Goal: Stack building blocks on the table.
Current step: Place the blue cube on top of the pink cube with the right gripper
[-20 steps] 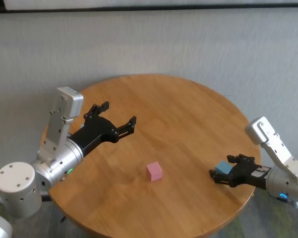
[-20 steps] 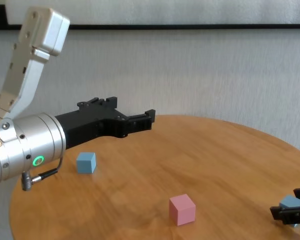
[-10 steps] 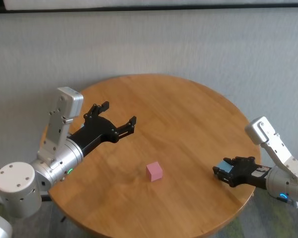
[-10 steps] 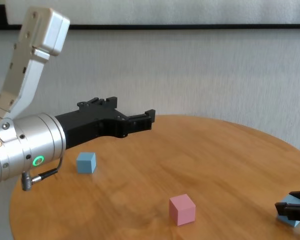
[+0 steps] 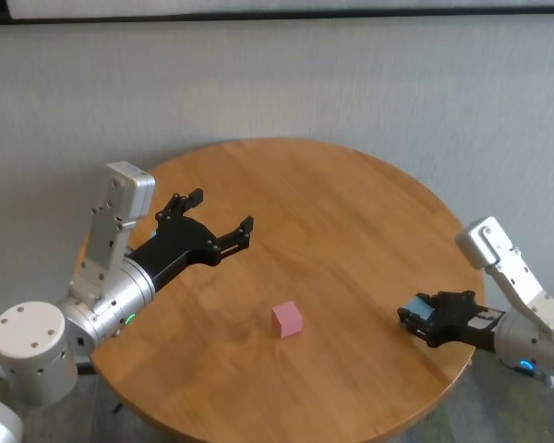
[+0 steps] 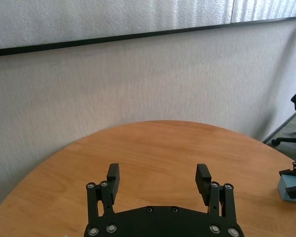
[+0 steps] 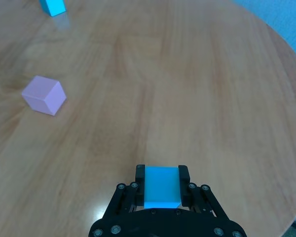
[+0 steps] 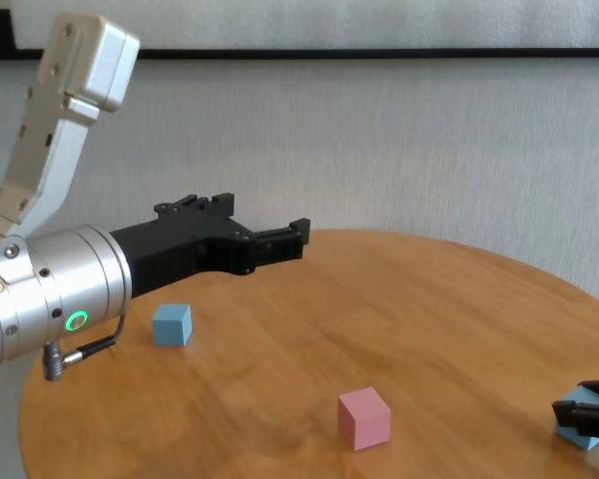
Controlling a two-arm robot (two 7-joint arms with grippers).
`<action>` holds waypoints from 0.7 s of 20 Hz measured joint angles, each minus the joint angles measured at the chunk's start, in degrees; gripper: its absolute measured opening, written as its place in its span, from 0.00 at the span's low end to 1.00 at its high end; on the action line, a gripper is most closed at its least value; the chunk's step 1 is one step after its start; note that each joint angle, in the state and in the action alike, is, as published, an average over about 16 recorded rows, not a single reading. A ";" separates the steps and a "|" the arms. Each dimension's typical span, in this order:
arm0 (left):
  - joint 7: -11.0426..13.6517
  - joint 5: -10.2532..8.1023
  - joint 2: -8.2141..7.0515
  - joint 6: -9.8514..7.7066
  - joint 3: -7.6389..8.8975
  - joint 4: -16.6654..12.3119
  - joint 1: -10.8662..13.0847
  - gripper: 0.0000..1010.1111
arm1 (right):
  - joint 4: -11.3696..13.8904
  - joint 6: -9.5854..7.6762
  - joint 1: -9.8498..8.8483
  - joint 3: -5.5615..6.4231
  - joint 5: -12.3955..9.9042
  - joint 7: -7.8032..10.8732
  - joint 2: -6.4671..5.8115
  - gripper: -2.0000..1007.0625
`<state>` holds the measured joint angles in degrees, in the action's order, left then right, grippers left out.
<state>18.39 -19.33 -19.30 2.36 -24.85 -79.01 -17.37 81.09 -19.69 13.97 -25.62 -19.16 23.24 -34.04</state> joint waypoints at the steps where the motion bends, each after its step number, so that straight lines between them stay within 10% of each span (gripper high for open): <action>1: 0.00 0.00 0.00 0.00 0.00 0.00 0.00 0.99 | 0.53 -0.09 -0.20 -0.05 0.14 -0.26 0.16 0.36; 14: 0.00 0.00 0.00 0.00 -0.01 0.00 -0.01 0.99 | 9.22 -6.06 -1.15 -2.79 4.75 -6.35 6.03 0.36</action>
<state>18.39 -19.33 -19.30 2.36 -24.86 -79.00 -17.38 90.31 -25.75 12.82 -28.41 -14.41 16.89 -28.00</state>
